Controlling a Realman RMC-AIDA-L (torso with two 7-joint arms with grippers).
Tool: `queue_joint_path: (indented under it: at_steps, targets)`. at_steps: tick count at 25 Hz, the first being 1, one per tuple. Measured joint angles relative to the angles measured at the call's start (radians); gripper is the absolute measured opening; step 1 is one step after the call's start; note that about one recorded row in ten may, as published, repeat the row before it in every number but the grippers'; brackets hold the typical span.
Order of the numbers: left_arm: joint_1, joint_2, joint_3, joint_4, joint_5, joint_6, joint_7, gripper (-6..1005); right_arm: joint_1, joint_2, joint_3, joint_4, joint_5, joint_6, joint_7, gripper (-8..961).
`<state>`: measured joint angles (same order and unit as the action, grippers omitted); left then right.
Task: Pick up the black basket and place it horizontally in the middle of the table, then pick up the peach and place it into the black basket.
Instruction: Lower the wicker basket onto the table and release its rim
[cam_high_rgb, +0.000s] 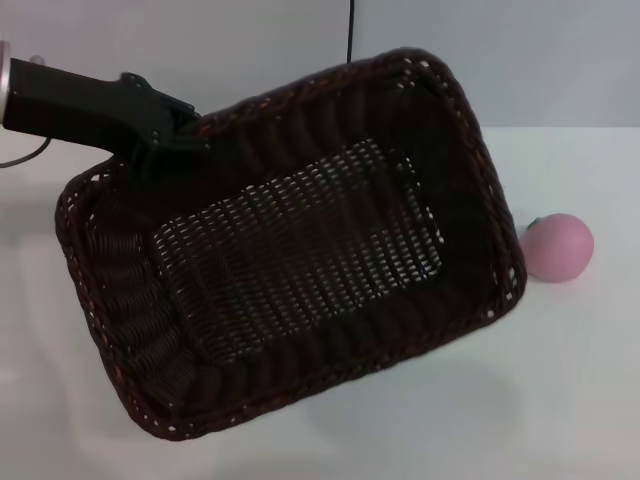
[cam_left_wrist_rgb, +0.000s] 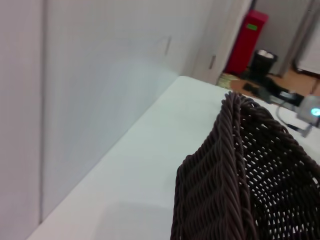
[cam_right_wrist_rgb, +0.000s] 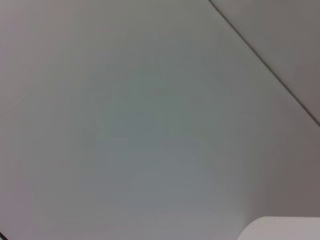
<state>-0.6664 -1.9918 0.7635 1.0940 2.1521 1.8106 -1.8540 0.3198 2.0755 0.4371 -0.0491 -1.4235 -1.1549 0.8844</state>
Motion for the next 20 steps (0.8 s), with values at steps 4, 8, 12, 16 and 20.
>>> queue_joint_path:
  at_steps: [4,8,12,16,20]
  targets:
    - [-0.035,-0.002,0.016,0.0,-0.002,0.04,0.025,194,-0.001,0.001,0.0,0.0,0.0,0.011,0.0,718]
    - [-0.082,-0.015,0.043,0.0,0.002,0.056,0.048,194,-0.001,0.001,-0.001,0.011,0.0,0.025,0.001,718]
    - [-0.127,-0.027,0.098,0.0,0.009,0.033,0.082,194,-0.01,0.001,-0.013,0.017,-0.006,0.026,0.001,718]
    - [-0.151,-0.034,0.146,0.0,0.025,0.007,0.097,194,-0.018,0.003,-0.016,0.033,-0.007,0.026,-0.004,718]
    - [-0.223,-0.068,0.216,-0.028,0.142,-0.061,0.134,194,-0.018,0.003,-0.022,0.039,-0.01,0.026,-0.004,718]
